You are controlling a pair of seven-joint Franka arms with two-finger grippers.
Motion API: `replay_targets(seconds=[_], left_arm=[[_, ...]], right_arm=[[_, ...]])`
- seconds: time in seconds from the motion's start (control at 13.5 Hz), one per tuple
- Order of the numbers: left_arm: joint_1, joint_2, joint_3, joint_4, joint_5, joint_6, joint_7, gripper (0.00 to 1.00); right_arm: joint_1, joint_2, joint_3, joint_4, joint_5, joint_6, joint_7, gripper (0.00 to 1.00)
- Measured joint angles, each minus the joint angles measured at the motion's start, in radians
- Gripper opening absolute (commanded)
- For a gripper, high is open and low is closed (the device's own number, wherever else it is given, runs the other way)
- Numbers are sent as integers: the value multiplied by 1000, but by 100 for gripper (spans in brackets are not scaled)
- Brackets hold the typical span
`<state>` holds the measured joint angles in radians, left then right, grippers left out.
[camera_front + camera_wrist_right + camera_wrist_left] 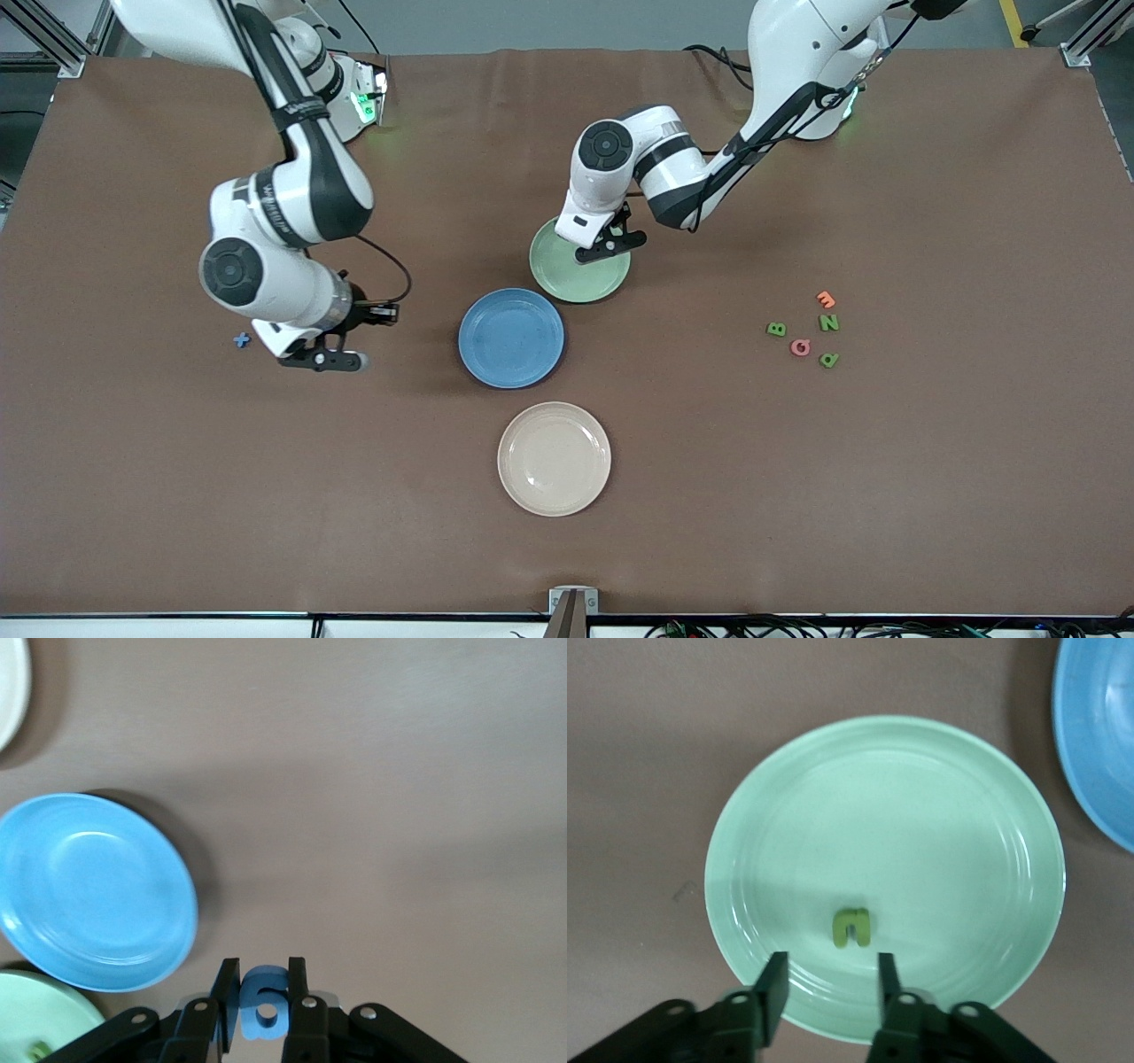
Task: Sort letters by color into matching plates
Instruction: 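Drop n on green plate with the left gripper while the right gripper drops 6, then move the left gripper to green B while the right gripper reaches blue G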
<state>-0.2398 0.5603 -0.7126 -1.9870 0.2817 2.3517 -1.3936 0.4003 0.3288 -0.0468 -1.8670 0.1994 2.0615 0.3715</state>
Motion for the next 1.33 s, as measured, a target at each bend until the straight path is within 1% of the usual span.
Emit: replay_targets(seconds=[0.07, 0.15, 0.3, 0.44, 0.59, 0.74, 0.96, 1.04, 1.11, 1.18, 1.26, 1.33], left_arm=[[2, 0, 7, 3, 12, 1, 0, 95], [3, 0, 14, 8, 22, 2, 0, 100], [11, 0, 27, 18, 38, 2, 0, 100], [53, -11, 31, 23, 88, -20, 0, 99], [137, -33, 31, 23, 127, -79, 19, 100], [225, -57, 31, 22, 131, -117, 63, 100], [367, -80, 27, -2, 132, -130, 111, 100], [413, -88, 26, -18, 132, -131, 108, 100], [455, -93, 25, -33, 132, -131, 96, 99], [486, -95, 25, -45, 132, -131, 73, 99], [511, -96, 25, -53, 132, -131, 41, 96], [531, -96, 25, -59, 132, -131, 4, 94]], right_arm=[[38, 13, 0, -5, 3, 43, 53, 15], [80, 32, 1, -8, 4, 91, 109, 15], [159, 81, 1, 0, 5, 168, 213, 15], [206, 137, 0, 25, 5, 212, 271, 15], [228, 189, 0, 45, 5, 263, 292, 15], [244, 234, 0, 52, 5, 306, 293, 15], [272, 276, -1, 59, 5, 333, 314, 17], [279, 283, -1, 64, 5, 333, 322, 19], [287, 286, -1, 67, 5, 333, 331, 27], [293, 288, -1, 67, 5, 333, 338, 53], [296, 288, -1, 67, 5, 333, 343, 72], [296, 288, -1, 67, 5, 333, 346, 100]])
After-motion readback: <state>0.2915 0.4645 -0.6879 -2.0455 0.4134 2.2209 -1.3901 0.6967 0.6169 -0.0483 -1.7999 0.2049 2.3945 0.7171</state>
